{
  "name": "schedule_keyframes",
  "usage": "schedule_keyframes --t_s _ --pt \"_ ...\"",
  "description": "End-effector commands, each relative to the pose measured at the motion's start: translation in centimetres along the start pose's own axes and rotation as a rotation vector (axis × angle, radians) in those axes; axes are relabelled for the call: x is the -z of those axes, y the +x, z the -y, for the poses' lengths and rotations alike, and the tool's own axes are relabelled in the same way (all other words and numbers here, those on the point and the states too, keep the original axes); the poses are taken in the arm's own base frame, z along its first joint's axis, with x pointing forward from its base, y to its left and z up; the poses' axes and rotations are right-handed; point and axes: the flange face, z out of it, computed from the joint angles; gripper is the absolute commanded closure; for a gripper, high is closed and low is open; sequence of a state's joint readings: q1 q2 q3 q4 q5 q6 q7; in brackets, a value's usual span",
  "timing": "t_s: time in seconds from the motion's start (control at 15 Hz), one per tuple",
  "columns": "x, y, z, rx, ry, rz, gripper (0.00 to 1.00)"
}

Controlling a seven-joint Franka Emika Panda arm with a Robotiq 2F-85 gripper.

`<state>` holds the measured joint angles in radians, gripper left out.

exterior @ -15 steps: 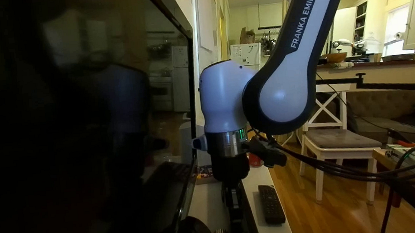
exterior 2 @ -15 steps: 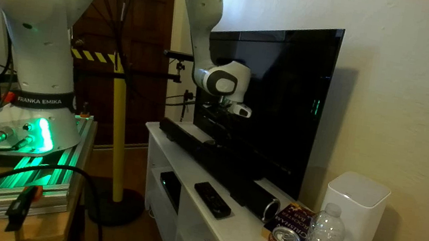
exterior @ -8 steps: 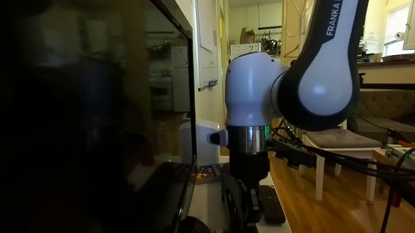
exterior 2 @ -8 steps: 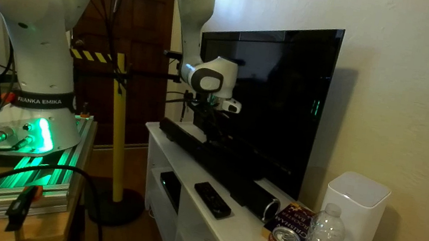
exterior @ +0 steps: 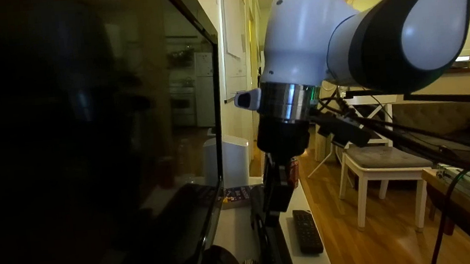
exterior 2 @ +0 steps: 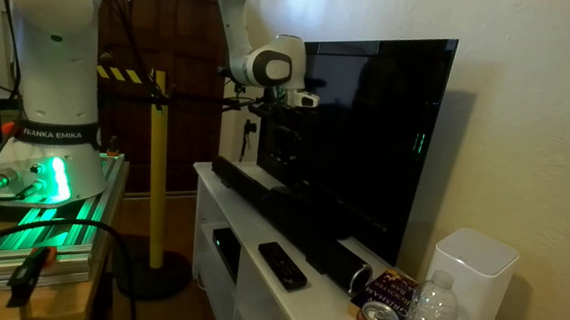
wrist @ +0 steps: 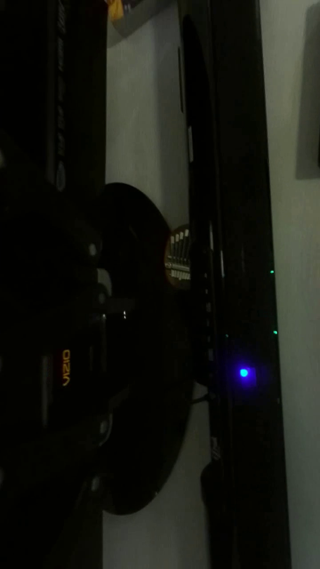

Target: Press down on the top of the black speaker.

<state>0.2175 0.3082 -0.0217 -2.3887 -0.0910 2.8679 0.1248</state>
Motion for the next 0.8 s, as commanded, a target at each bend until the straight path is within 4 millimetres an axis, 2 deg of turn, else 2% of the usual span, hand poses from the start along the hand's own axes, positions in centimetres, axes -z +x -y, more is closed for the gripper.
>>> schedule_keyframes --t_s 0.0,0.27,0.53,0.6,0.73 --pt "4.6 -0.4 -0.6 -0.066 -0.121 -0.039 0.27" --pt "7.8 -1.0 -0.4 -0.091 -0.242 -0.009 0.01" --pt "9.2 -1.9 1.3 -0.101 -0.232 0.082 0.00" --pt "8.2 -0.8 0.9 -0.087 -0.242 0.055 0.00" --pt "8.7 -1.0 1.5 -0.086 -0.242 0.068 0.00"
